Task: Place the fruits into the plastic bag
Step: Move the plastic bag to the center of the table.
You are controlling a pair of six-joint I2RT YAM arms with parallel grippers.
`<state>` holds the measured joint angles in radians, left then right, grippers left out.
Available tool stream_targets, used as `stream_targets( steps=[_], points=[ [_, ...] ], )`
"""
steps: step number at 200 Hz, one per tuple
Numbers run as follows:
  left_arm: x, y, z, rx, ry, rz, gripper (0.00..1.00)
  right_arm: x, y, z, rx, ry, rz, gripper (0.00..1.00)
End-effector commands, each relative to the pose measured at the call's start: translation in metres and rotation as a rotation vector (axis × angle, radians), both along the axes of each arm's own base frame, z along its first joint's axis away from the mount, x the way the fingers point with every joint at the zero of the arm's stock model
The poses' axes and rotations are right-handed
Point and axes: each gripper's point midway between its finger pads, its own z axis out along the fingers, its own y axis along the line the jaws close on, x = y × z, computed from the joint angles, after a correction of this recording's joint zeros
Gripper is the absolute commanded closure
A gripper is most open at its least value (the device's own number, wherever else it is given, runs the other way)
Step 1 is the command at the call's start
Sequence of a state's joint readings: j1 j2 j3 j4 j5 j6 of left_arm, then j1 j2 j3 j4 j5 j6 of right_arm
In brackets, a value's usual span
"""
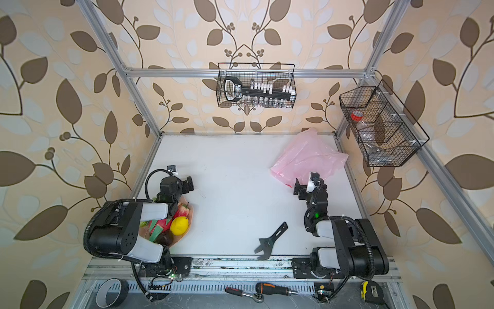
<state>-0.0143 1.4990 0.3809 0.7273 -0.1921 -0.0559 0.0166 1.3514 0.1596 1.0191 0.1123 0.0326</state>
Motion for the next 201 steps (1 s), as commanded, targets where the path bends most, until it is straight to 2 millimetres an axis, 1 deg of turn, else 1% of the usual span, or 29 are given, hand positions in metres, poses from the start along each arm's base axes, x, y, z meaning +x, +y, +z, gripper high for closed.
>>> stream_targets(
  steps=[1, 132, 146, 156, 160, 162, 164, 182, 190, 201],
  points=[
    [0.0, -0.002, 0.007, -0.001, -0.03, 0.005, 0.01, 0.005, 0.003, 0.009, -0.014, -0.025, 0.023, 0.0],
    [0.001, -0.002, 0.007, -0.001, -0.028, 0.005, 0.01, 0.005, 0.002, 0.009, 0.006, -0.027, 0.033, 0.0],
    [-0.001, -0.004, 0.008, 0.001, -0.037, -0.005, 0.01, 0.005, -0.005, 0.012, 0.011, -0.037, -0.013, 0.0],
    [0.002, -0.008, 0.016, 0.005, -0.048, -0.034, 0.01, 0.003, -0.012, 0.02, 0.007, -0.037, -0.058, 0.0],
    [0.002, -0.011, 0.014, 0.005, -0.026, -0.054, 0.01, 0.002, -0.013, 0.022, 0.003, -0.032, -0.068, 0.0],
    [0.003, -0.013, 0.023, 0.005, -0.038, -0.061, 0.01, 0.002, -0.013, 0.025, 0.001, -0.035, -0.071, 0.0],
    [0.003, -0.014, 0.025, 0.004, -0.029, -0.069, 0.01, 0.001, -0.013, 0.026, -0.001, -0.032, -0.074, 0.0],
    [0.002, -0.017, 0.044, 0.015, -0.023, -0.077, 0.01, -0.006, -0.005, 0.043, -0.025, -0.039, -0.057, 0.0],
    [-0.001, -0.018, 0.053, 0.017, -0.045, -0.081, 0.01, -0.01, 0.0, 0.054, -0.022, -0.056, -0.043, 0.0],
    [-0.005, -0.019, 0.066, 0.006, -0.084, -0.084, 0.01, -0.015, 0.001, 0.066, 0.003, -0.079, -0.05, 0.0]
  ],
)
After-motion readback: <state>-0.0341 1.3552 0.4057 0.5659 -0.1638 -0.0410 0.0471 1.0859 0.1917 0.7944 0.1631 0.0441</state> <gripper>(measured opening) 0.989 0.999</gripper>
